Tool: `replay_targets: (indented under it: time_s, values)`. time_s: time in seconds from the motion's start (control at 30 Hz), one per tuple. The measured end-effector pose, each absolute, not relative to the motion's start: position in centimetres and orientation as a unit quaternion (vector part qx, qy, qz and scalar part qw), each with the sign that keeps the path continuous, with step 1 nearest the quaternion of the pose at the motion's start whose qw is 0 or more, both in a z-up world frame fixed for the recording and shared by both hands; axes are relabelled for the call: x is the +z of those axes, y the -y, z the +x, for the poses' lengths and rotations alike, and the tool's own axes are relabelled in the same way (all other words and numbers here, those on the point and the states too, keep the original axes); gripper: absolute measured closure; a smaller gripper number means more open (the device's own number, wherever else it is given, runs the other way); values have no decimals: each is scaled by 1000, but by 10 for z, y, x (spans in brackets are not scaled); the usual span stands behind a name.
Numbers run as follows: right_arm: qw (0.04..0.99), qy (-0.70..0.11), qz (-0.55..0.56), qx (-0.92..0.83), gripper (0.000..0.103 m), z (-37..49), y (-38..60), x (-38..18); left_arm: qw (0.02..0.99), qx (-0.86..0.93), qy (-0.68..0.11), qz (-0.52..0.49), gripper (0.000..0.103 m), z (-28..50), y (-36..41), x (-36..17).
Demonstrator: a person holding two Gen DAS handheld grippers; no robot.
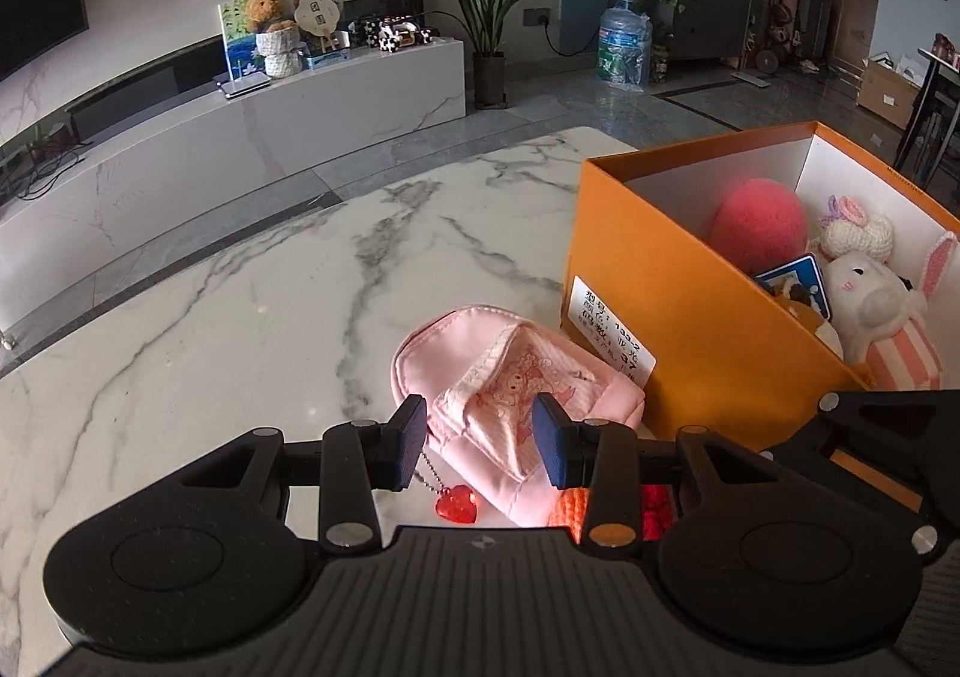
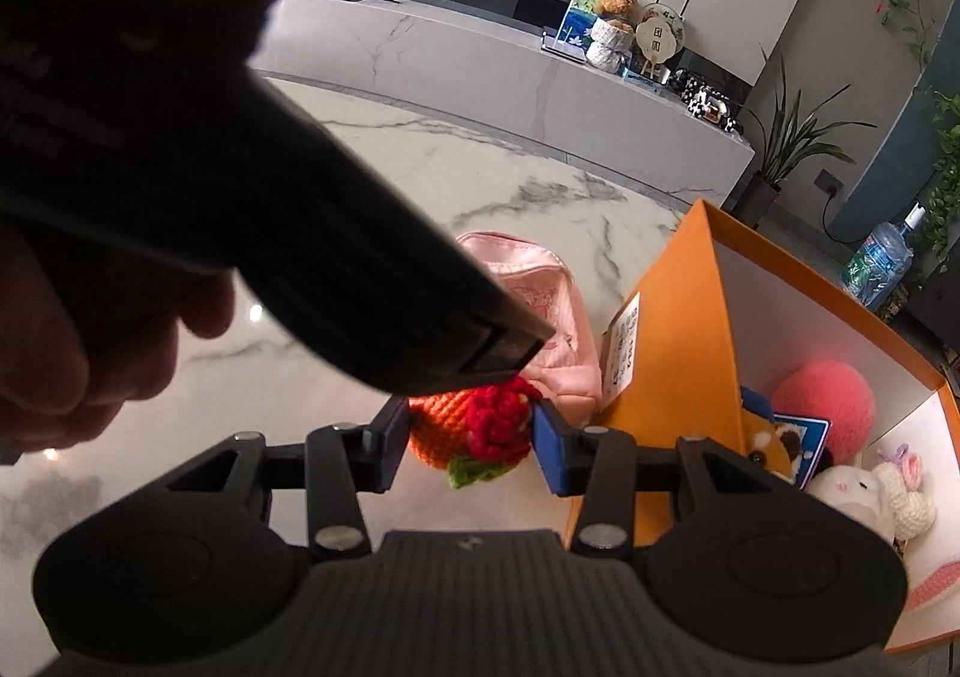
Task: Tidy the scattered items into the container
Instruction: 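Lower the left tool to the pink backpack and close on its strap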
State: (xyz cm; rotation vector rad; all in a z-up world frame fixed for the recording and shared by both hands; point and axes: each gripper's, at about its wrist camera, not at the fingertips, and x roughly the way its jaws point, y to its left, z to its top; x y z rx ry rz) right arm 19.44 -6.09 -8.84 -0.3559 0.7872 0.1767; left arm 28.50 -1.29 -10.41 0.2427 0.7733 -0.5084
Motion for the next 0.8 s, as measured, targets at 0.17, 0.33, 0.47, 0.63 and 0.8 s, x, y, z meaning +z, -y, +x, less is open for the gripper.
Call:
replay_targets:
  time_s: [0.17, 0.33, 0.47, 0.63, 0.8]
  values:
    - [896, -407, -154, 90, 56, 210, 65, -84, 872, -258, -397, 125, 64, 303, 19, -112]
    - [887, -429, -144, 93, 56, 224, 67, -84, 862, -256, -419, 124, 80, 316, 18, -120]
    - [883, -438, -140, 92, 56, 229, 67, -88, 863, -247, -421, 131, 100, 316, 18, -122]
    - [884, -437, -139, 89, 56, 225, 66, -88, 862, -237, -427, 134, 103, 307, 12, -120]
    - [887, -431, -142, 86, 56, 213, 65, -83, 861, -219, -437, 140, 103, 287, 0, -120]
